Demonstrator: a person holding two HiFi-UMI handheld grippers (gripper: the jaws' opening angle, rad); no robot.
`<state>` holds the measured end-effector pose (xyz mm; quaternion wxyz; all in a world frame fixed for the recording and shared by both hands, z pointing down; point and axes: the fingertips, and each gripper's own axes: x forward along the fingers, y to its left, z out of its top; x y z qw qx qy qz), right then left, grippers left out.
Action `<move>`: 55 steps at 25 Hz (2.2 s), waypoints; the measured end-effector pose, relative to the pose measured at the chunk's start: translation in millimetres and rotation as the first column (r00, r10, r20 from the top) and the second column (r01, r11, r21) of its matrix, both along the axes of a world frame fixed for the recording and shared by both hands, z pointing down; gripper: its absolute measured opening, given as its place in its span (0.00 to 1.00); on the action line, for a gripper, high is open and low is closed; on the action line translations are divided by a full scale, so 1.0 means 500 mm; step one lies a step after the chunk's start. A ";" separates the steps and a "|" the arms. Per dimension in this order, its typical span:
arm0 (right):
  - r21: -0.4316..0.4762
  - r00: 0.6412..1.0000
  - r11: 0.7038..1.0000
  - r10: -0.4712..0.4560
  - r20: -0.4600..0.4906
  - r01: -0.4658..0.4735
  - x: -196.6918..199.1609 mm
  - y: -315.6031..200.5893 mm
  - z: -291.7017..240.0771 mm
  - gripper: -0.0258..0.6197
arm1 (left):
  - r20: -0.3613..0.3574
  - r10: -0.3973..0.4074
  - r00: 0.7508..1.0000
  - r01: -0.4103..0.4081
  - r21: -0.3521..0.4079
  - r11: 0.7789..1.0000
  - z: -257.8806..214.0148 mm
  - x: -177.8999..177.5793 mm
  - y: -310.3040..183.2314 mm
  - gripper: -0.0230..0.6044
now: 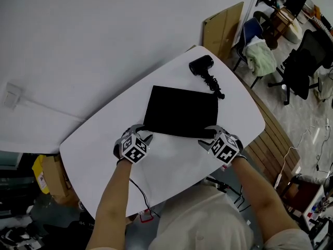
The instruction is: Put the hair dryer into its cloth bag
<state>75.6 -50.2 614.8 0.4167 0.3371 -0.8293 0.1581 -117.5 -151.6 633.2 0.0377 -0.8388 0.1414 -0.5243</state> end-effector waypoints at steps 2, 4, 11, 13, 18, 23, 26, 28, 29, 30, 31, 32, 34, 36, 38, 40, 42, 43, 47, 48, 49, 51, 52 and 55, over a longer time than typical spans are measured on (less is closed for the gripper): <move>-0.008 1.000 1.000 -0.009 -0.023 0.008 0.005 -0.001 0.012 0.36 | 0.015 -0.012 1.000 0.012 0.001 1.000 0.009 -0.006 -0.011 0.35; -0.021 0.999 1.000 -0.015 -0.046 0.014 0.011 0.000 0.025 0.36 | 0.033 -0.025 0.999 0.026 -0.007 1.000 0.021 -0.012 -0.019 0.35; -0.065 0.996 0.997 -0.036 -0.079 0.031 0.012 0.005 0.059 0.34 | 0.069 -0.067 0.995 0.071 -0.052 0.996 0.053 -0.028 -0.024 0.31; -0.069 0.996 0.997 -0.030 -0.089 0.024 0.014 0.006 0.067 0.31 | 0.068 -0.081 0.994 0.085 -0.064 0.994 0.057 -0.030 -0.023 0.29; -0.051 0.994 0.999 0.002 -0.107 -0.008 0.018 0.002 0.068 0.10 | 0.082 -0.098 0.992 0.104 -0.075 0.992 0.053 -0.041 -0.020 0.17; -0.044 0.997 0.999 -0.015 -0.075 0.012 -0.015 0.004 0.055 0.08 | 0.104 -0.140 0.985 0.149 -0.083 0.985 0.046 -0.091 0.001 0.13; -0.040 0.998 0.998 -0.045 -0.053 0.043 -0.052 0.005 0.045 0.08 | 0.100 -0.189 0.977 0.198 -0.091 0.976 0.038 -0.139 0.023 0.13; -0.036 0.997 0.997 -0.068 -0.040 0.066 -0.080 0.007 0.041 0.08 | 0.098 -0.227 0.969 0.236 -0.094 0.967 0.033 -0.174 0.042 0.13; -0.033 0.996 0.996 -0.081 -0.036 0.080 -0.095 0.009 0.039 0.08 | 0.096 -0.245 0.965 0.253 -0.091 0.963 0.030 -0.192 0.053 0.13; -0.029 0.995 0.995 -0.097 -0.034 0.096 -0.109 0.010 0.038 0.08 | 0.093 -0.262 0.961 0.269 -0.087 0.959 0.026 -0.211 0.064 0.13; -0.026 0.993 0.993 -0.114 -0.032 0.113 -0.124 0.012 0.037 0.08 | 0.090 -0.279 0.956 0.286 -0.083 0.955 0.022 -0.230 0.078 0.13; -0.024 0.991 0.991 -0.130 -0.031 0.130 -0.138 0.014 0.036 0.08 | 0.087 -0.297 0.951 0.304 -0.080 0.949 0.018 -0.248 0.092 0.13; -0.020 0.986 0.987 -0.163 -0.026 0.162 -0.164 0.017 0.035 0.08 | 0.079 -0.333 0.940 0.339 -0.080 0.937 0.014 -0.282 0.121 0.13; -0.018 0.981 0.981 -0.195 -0.019 0.195 -0.188 0.021 0.034 0.08 | 0.074 -0.364 0.928 0.369 -0.083 0.926 0.012 -0.313 0.152 0.13; -0.014 0.973 0.973 -0.232 -0.007 0.232 -0.215 0.027 0.031 0.08 | 0.072 -0.396 0.916 0.401 -0.088 0.912 0.009 -0.343 0.184 0.13; -0.011 0.963 0.963 -0.269 0.010 0.269 -0.245 0.037 0.026 0.08 | 0.069 -0.432 0.899 0.437 -0.094 0.894 0.008 -0.377 0.214 0.13; -0.012 0.954 0.954 -0.299 0.034 0.299 -0.279 0.049 0.023 0.08 | 0.066 -0.474 0.878 0.479 -0.095 0.873 0.009 -0.413 0.236 0.13; -0.014 0.949 0.950 -0.312 0.045 0.313 -0.296 0.057 0.023 0.08 | 0.064 -0.496 0.866 0.500 -0.095 0.861 0.009 -0.431 0.244 0.13; -0.025 0.930 0.931 -0.364 0.049 0.365 -0.347 0.091 0.031 0.08 | 0.070 -0.558 0.827 0.563 -0.091 0.822 0.016 -0.480 0.273 0.13; -0.029 0.927 0.927 -0.372 0.047 0.374 -0.354 0.098 0.033 0.08 | 0.073 -0.564 0.823 0.568 -0.087 0.818 0.018 -0.485 0.280 0.13; -0.033 0.924 0.924 -0.379 0.046 0.381 -0.359 0.104 0.036 0.08 | 0.075 -0.566 0.821 0.571 -0.084 0.817 0.020 -0.490 0.286 0.13; -0.043 0.920 0.920 -0.389 0.045 0.391 -0.364 0.110 0.039 0.08 | 0.073 -0.570 0.818 0.575 -0.083 0.814 0.023 -0.493 0.293 0.12; -0.047 0.920 0.919 -0.389 0.047 0.391 -0.365 0.111 0.039 0.08 | 0.068 -0.574 0.816 0.578 -0.085 0.811 0.024 -0.494 0.295 0.12; -0.064 0.925 0.924 -0.373 0.069 0.378 -0.364 0.112 0.037 0.08 | 0.050 -0.592 0.804 0.594 -0.079 0.801 0.023 -0.494 0.293 0.12</move>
